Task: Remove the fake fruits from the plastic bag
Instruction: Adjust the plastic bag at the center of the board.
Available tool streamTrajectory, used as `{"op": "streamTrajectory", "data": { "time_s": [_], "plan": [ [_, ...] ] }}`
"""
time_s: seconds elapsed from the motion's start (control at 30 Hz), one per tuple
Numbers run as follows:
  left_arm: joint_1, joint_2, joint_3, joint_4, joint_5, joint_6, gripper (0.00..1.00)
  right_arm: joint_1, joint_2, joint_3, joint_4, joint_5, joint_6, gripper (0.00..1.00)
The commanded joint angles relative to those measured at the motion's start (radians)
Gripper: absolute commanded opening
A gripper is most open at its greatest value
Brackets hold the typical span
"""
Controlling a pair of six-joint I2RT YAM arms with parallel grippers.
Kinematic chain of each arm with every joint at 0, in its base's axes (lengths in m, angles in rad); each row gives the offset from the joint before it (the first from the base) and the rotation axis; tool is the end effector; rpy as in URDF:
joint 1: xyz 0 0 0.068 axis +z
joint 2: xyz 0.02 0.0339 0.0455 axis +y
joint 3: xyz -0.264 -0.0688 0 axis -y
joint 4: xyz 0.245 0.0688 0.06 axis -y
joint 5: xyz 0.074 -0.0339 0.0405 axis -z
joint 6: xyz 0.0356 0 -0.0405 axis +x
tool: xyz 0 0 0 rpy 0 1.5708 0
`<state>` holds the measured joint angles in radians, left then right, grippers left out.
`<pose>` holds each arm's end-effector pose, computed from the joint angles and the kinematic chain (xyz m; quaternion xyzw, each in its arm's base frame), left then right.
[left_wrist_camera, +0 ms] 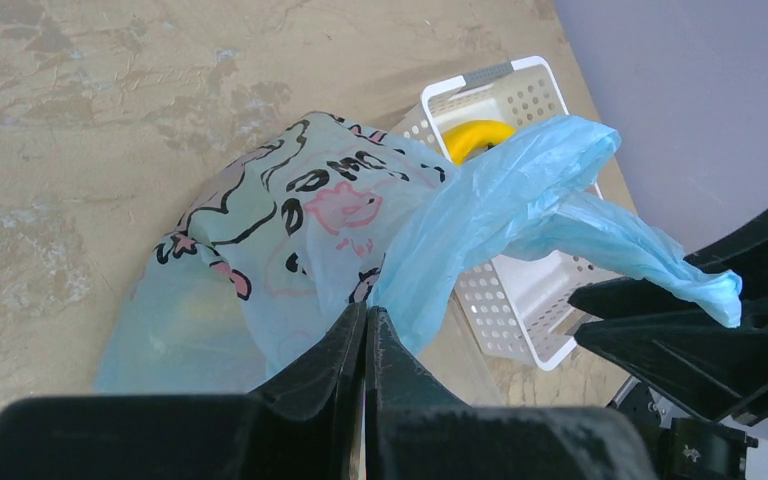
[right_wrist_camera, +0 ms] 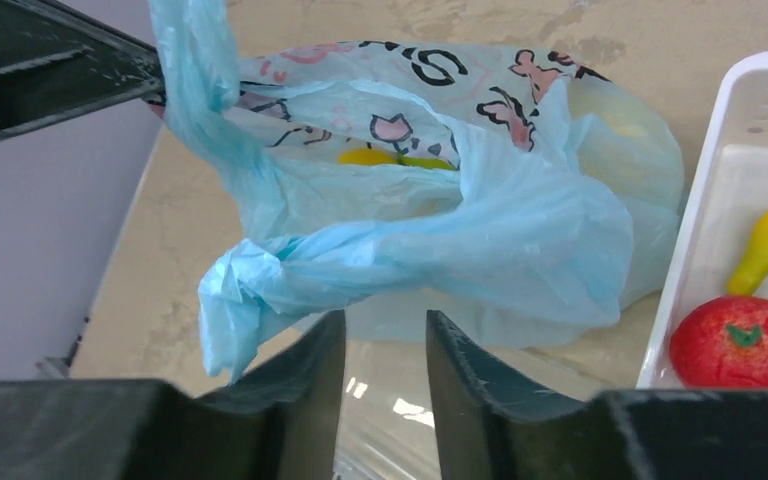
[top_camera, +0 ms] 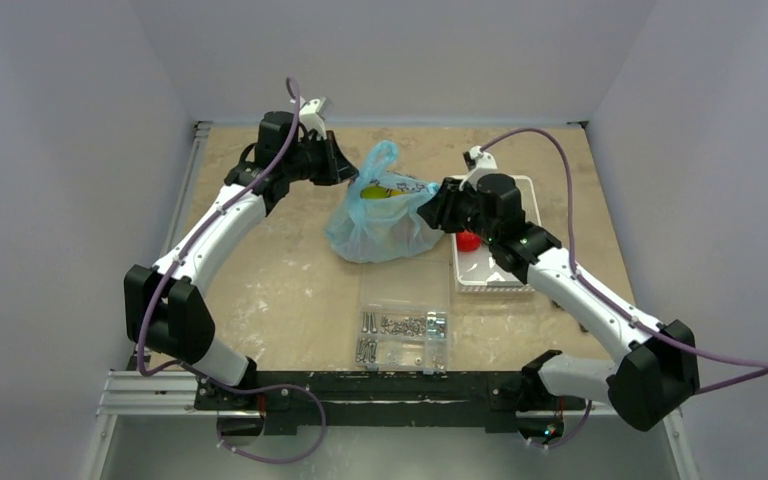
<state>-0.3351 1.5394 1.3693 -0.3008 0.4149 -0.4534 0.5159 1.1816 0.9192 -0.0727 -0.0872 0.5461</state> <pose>0.3337 -0.1314 0.3467 0.0581 0.8392 -0.3586 0.4048 0.2380 0.1385 0.3162 -0.0130 0.8146 0.3237 0.4810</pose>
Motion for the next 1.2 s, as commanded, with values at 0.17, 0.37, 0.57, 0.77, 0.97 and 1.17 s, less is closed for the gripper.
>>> {"op": "streamTrajectory", "data": {
  "time_s": [0.17,0.37,0.57,0.77,0.97,1.17],
  "plan": [
    [-0.002,-0.052,-0.004,0.074,0.027,-0.005,0.00,0.050,0.157,0.315,-0.221,0.224,-0.244,0.74],
    [-0.009,-0.070,0.000,0.048,-0.018,0.023,0.00,0.064,0.140,0.348,-0.237,0.417,-0.332,0.80],
    [-0.062,-0.114,0.007,-0.006,-0.132,0.127,0.22,0.064,0.158,0.398,-0.265,0.487,-0.358,0.80],
    [-0.246,-0.206,-0.063,0.091,-0.397,0.319,0.85,0.065,0.172,0.403,-0.213,0.386,-0.374,0.66],
    [-0.326,-0.135,-0.026,0.166,-0.504,0.380,0.99,0.063,0.187,0.400,-0.149,0.325,-0.366,0.70],
    [-0.337,0.002,0.107,0.173,-0.665,0.416,0.99,0.063,0.198,0.374,-0.106,0.337,-0.344,0.64]
  ]
}}
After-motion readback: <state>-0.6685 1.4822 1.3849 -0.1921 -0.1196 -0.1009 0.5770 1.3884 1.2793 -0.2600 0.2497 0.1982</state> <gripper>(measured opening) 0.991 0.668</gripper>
